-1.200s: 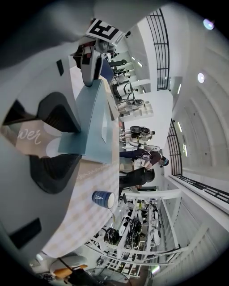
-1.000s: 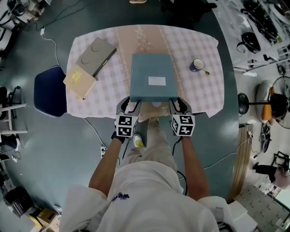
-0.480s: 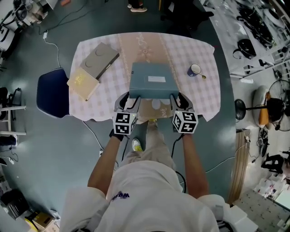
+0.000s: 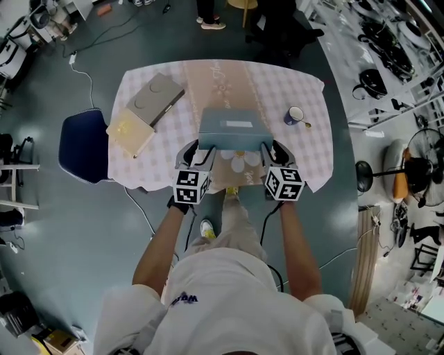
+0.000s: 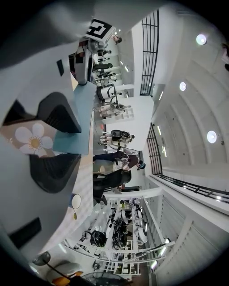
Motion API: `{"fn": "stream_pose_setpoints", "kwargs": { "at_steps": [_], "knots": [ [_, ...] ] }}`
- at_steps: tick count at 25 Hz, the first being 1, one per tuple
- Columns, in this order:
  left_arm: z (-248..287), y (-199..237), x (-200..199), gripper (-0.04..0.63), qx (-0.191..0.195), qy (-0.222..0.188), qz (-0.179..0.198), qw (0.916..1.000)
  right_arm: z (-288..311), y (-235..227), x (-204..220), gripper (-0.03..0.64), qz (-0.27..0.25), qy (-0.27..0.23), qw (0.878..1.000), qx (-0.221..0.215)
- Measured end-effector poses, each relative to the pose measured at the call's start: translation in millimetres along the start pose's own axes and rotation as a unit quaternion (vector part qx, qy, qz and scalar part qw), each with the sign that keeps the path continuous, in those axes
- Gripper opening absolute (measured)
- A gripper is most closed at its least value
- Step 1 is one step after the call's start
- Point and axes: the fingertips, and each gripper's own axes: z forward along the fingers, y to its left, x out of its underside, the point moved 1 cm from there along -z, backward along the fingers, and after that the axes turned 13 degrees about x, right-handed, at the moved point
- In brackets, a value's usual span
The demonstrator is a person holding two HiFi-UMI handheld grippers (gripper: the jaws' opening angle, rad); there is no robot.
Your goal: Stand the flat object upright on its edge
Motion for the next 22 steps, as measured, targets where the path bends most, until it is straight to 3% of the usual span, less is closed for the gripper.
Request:
{"fn": "stream_pose_setpoints", "kwargs": {
  "at_steps": [22],
  "knots": [
    [-3.6, 23.2, -77.3, 0.221, 0.013, -0.047, -0.014, 0.9987, 9.0, 9.5, -83.1, 0.15, 0.0, -0.059, 0.998, -0.025]
  ]
}}
